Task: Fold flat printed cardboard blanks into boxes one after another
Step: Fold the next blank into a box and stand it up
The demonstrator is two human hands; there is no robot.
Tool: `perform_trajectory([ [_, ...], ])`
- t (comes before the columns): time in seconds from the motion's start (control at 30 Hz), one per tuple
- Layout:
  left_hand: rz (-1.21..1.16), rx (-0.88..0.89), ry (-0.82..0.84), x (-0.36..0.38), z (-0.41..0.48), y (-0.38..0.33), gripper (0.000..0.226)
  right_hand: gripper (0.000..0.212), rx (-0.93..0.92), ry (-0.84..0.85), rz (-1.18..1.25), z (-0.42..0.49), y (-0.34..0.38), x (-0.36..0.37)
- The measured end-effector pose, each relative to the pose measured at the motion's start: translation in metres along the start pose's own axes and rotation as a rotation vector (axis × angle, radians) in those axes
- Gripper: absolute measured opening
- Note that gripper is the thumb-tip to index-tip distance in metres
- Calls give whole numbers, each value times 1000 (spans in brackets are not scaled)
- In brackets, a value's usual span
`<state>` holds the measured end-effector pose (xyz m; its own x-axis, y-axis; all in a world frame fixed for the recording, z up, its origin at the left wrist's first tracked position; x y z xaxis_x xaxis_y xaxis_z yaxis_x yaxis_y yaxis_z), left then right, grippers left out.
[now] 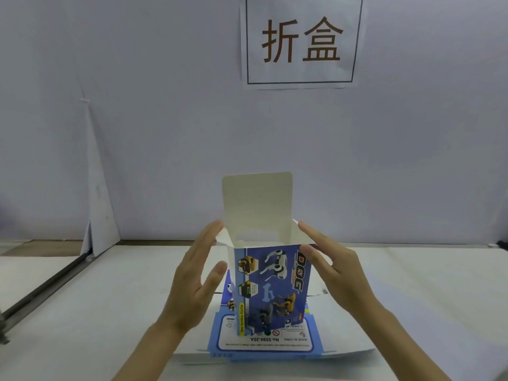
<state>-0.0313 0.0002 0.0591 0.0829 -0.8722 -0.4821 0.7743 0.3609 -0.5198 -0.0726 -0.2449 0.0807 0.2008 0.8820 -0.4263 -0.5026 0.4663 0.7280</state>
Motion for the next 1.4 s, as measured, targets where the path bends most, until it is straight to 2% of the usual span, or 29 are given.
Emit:
perform_trajectory([
  [0.07, -106, -99, -1, 21, -18, 4, 61, 41, 14, -21, 60, -2, -2, 3],
  [0.17, -348, -278, 115, 48, -32, 6, 76, 40, 26, -40, 44, -3, -3, 9],
  [0.27, -370, -250, 140, 56, -28, 10, 98, 33, 27, -9, 49, -1, 1, 4],
  [0.37, -481, -384, 190, 58, -21, 28, 110, 23, -27, -38, -66, 6, 13, -14],
  [0.43, -499, -467, 259, 58, -19, 38, 98, 32, -59, -112, -163, 22, 23, -28],
  [0.5, -477, -511, 287, 59, -16, 47, 92, 60, -55, -103, -205, 48, 33, -35],
  [0.57, -489, -542, 299, 60, -16, 50, 89, 73, 5, 30, -171, 82, 43, -32],
  [0.6, -491, -556, 305, 61, -16, 51, 88, 72, 39, 94, -173, 98, 46, -28],
  [0.73, -462, -575, 348, 60, -13, 53, 86, 38, 223, 185, -74, 153, 32, -20],
  [0.83, -451, -536, 367, 58, -11, 51, 86, 46, 640, 351, 206, 169, 4, -7],
  [0.87, -459, -528, 367, 58, -12, 51, 86, 45, 776, 434, 159, 169, -6, 2],
  [0.97, -488, -543, 357, 58, -17, 53, 85, 30, 926, 817, -383, 164, -34, 19],
  [1.03, -502, -554, 351, 60, -18, 54, 83, 32, 963, 955, -420, 158, -44, 21],
  [1.1, -517, -556, 357, 61, -19, 54, 81, 23, 913, 1007, -379, 155, -39, 17],
  [1.13, -524, -555, 360, 62, -19, 54, 81, 21, 837, 977, -355, 156, -36, 13],
  [1.17, -530, -550, 359, 62, -19, 54, 81, 20, 750, 887, -283, 159, -33, 9],
  [1.27, -532, -541, 349, 61, -19, 53, 81, 22, 516, 568, 248, 166, -19, -7],
  [1.3, -523, -538, 347, 61, -19, 52, 80, 23, 418, 494, 356, 166, -12, -14],
  [1.4, -504, -528, 335, 60, -18, 51, 77, 21, 221, 361, 438, 164, 7, -24],
])
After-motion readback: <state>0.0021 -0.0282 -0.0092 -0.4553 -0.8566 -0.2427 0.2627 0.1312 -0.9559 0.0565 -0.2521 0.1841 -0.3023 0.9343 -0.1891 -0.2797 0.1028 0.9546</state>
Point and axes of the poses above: each hand's wrist, its own z-axis towards the middle knuckle, its own x-axis out of the palm, y = z × x, the point moved 2 cm from there along z, towards the middle knuckle, and after that the axes turned 6 degrees about y, right-handed, at the moved point
